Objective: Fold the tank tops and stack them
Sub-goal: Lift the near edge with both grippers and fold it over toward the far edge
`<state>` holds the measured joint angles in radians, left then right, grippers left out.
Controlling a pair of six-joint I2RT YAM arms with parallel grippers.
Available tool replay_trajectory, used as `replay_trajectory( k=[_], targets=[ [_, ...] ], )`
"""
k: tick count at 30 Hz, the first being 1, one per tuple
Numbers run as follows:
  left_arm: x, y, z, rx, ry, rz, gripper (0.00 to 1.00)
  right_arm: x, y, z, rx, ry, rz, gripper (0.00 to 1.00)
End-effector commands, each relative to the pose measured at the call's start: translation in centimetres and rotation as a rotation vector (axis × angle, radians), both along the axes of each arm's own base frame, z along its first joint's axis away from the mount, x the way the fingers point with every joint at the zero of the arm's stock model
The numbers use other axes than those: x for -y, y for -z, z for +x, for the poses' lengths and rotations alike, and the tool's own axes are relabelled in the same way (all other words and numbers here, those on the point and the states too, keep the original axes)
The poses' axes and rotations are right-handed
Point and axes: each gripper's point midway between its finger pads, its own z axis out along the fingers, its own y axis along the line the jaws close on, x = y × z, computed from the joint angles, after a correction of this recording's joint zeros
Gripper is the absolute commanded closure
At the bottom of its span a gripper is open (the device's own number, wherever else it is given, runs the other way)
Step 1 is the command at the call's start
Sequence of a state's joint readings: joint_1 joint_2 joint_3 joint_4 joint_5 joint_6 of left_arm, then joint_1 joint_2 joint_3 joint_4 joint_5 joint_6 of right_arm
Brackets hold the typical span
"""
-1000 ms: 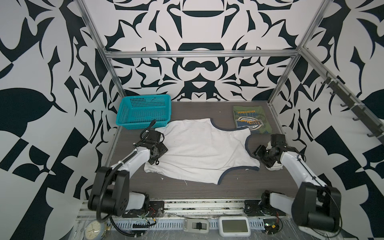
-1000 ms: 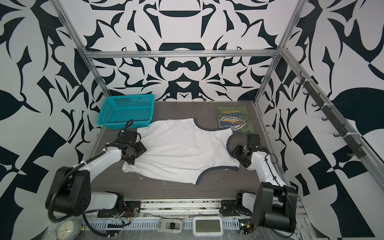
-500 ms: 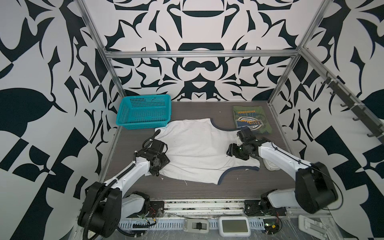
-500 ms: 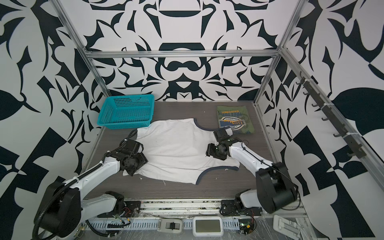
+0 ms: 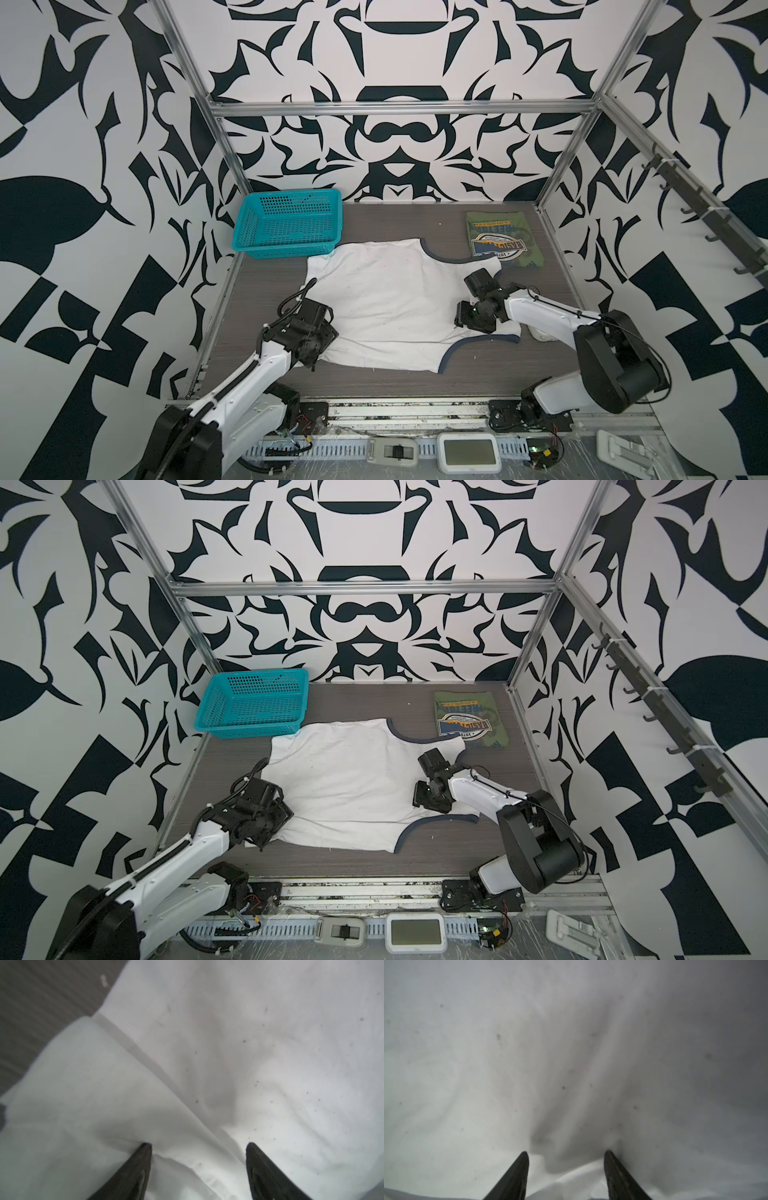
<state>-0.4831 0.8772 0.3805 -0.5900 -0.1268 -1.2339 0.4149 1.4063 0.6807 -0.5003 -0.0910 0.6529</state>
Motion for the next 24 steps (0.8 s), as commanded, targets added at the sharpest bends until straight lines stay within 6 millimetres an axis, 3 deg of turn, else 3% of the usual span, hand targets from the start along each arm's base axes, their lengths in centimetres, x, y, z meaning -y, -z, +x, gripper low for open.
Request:
replay_trajectory(
  k=[1,6,10,13,18,21,24],
  targets=[
    [-2.4,1.8,-5.2,-0.167,-0.097,0.075,0.26,3.1,1.9,-4.8,-0.141,0.081,-0.107,0.39],
    [-3.5,0.6,-6.7,-0.156,-0.133,0.106,0.26,3.9,0.4,-4.4,-0.091,0.115,-0.13,0.38],
    [-5.0,-2.2,-5.4,-0.041,-0.178,0.16,0.27,4.0,-0.9,-3.7,-0.072,0.107,-0.151,0.38],
    [-3.1,-4.8,-1.7,0.107,-0.098,0.125,0.26,3.6,-2.8,-2.5,-0.003,0.09,-0.135,0.38],
    [-0.2,-8.7,5.5,0.187,0.079,0.268,0.22,1.0,-8.8,2.3,0.234,-0.005,-0.036,0.39],
    [1.5,-9.2,10.6,0.245,0.138,0.214,0.21,-1.8,-11.7,6.0,0.356,-0.076,0.057,0.39],
    [2.6,-9.3,15.2,0.338,0.127,0.05,0.23,-4.7,-12.5,9.7,0.365,-0.123,0.118,0.4]
  ],
)
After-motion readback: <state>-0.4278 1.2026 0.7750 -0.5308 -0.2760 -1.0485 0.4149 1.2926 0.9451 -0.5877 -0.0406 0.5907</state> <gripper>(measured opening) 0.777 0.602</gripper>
